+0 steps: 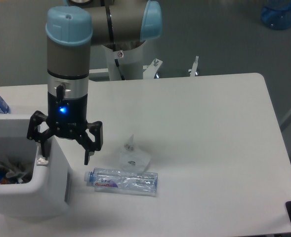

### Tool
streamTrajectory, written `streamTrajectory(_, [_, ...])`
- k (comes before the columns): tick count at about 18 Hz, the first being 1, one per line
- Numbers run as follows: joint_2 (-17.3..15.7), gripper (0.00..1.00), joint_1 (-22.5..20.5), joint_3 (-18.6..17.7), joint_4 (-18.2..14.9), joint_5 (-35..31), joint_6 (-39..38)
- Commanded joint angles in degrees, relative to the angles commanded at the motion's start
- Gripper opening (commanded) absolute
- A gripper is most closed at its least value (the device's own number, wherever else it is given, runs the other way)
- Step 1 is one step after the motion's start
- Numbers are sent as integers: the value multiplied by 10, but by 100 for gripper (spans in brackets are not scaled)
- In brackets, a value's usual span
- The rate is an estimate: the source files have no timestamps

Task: Open the trash can

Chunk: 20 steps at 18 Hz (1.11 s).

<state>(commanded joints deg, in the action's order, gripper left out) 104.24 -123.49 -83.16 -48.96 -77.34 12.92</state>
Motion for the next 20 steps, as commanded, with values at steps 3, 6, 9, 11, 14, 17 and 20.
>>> streamTrajectory(3, [-3,100,-29,9,1,-21,3])
streamTrajectory(6, [-4,100,-53,19,0,-86,4])
streamTrajectory(9, [-4,100,-89,19,-8,-98,104])
streamTrajectory(11, [-6,100,-105,16,-14,-119,157])
streamTrajectory(14, [-13,100,-132,17,-45,-126,206])
streamTrajectory(17, [-23,100,-158,14,-75,-126,292])
streamTrajectory(20, [-27,100,-178,14,-103,-127,357])
